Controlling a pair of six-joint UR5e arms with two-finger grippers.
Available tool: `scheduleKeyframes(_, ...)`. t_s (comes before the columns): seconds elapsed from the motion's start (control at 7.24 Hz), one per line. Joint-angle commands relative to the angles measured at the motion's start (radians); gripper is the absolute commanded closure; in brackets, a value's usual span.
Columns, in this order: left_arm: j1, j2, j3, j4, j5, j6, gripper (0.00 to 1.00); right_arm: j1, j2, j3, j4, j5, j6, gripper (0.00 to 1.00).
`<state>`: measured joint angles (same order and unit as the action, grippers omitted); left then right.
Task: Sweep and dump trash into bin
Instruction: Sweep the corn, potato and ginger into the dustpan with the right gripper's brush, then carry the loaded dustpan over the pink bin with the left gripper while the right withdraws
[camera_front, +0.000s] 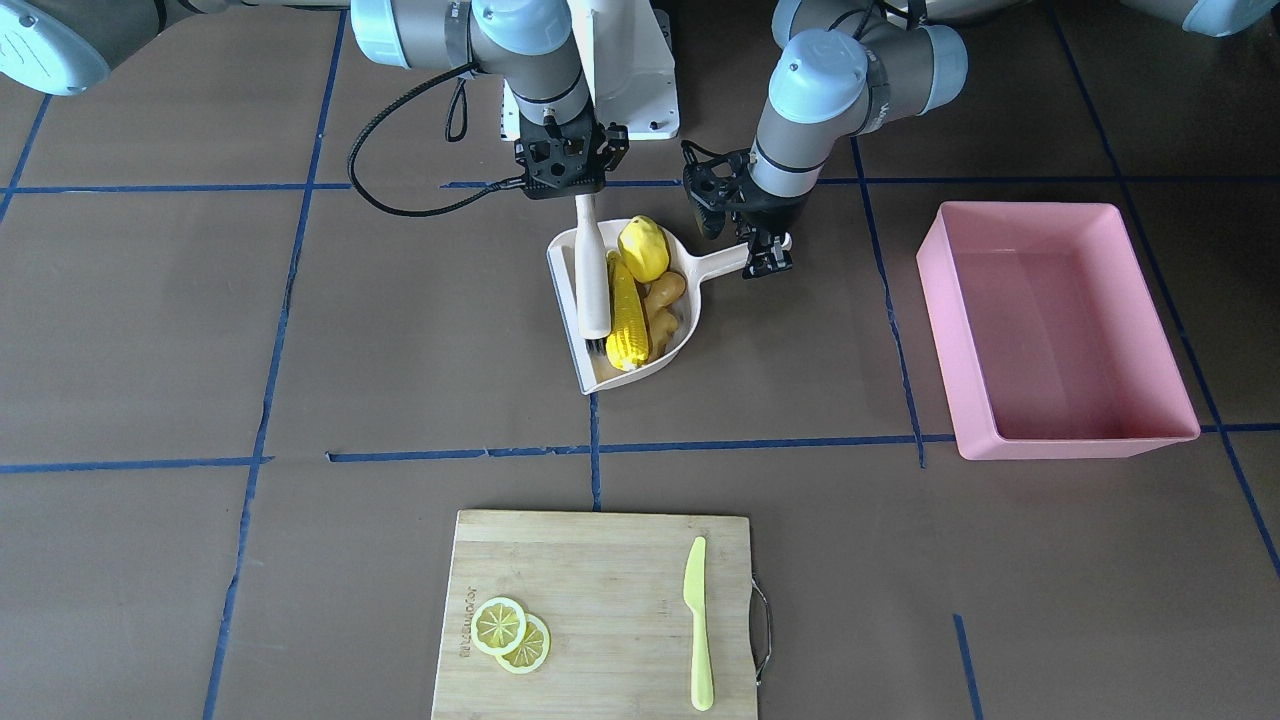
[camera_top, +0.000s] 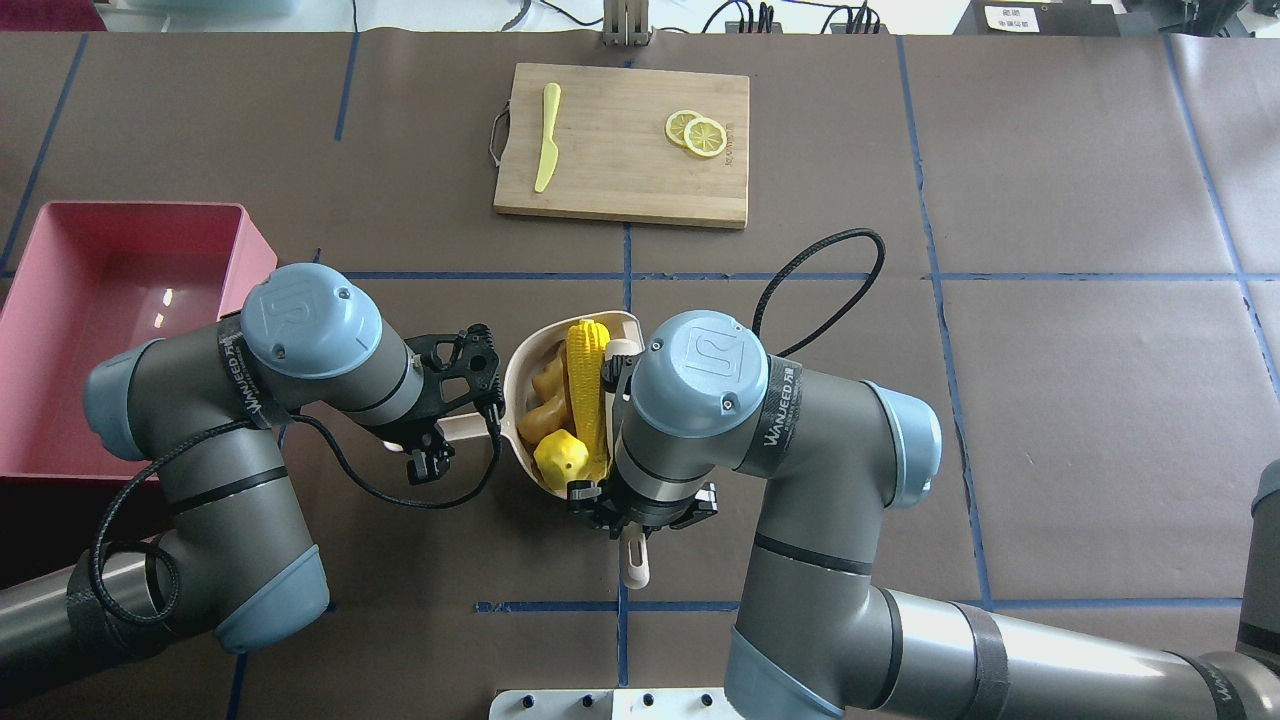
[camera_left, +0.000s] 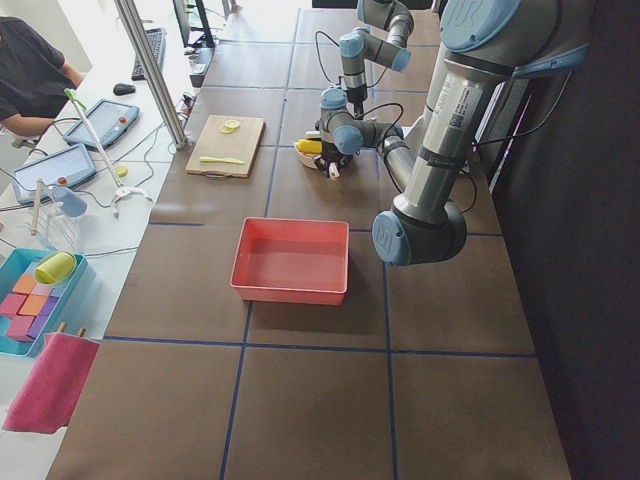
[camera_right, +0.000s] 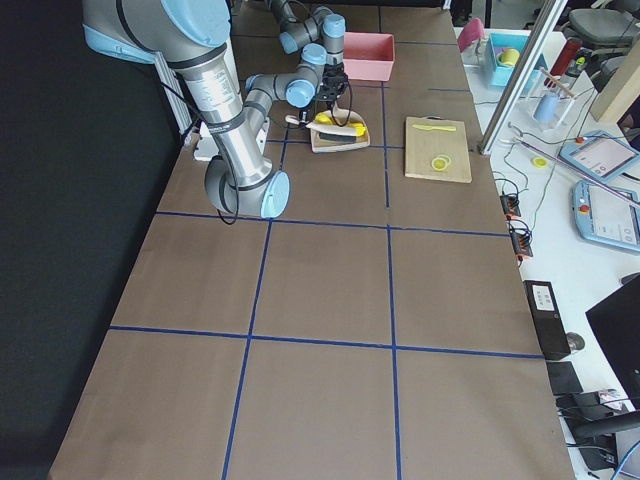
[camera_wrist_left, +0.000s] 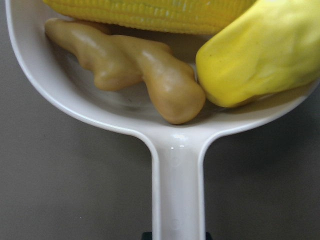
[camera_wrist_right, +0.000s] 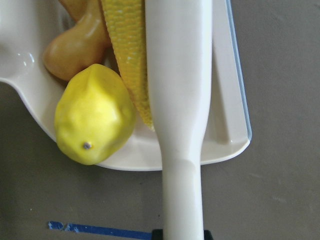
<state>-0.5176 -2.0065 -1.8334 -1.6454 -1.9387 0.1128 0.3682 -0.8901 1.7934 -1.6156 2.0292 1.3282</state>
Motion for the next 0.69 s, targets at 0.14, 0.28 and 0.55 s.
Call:
scheduleKeyframes(0.14,-0.004,0.002,-0.018,-0.022,-0.002,-0.111,0.95,0.028,-0.016,0.096,-0.082,0.005,0.002,0.97)
scheduleKeyframes(0.28,-0.009,0.003,-0.017,-0.054,-0.002,-0.142,0.95,0.035,-0.016,0.103,-0.084,0.005,0.002,0.97)
scheduleKeyframes(0.55,-0.009,0.011,-0.007,-0.123,-0.002,-0.195,0.96,0.055,-0.029,0.147,-0.112,0.017,0.002,0.97)
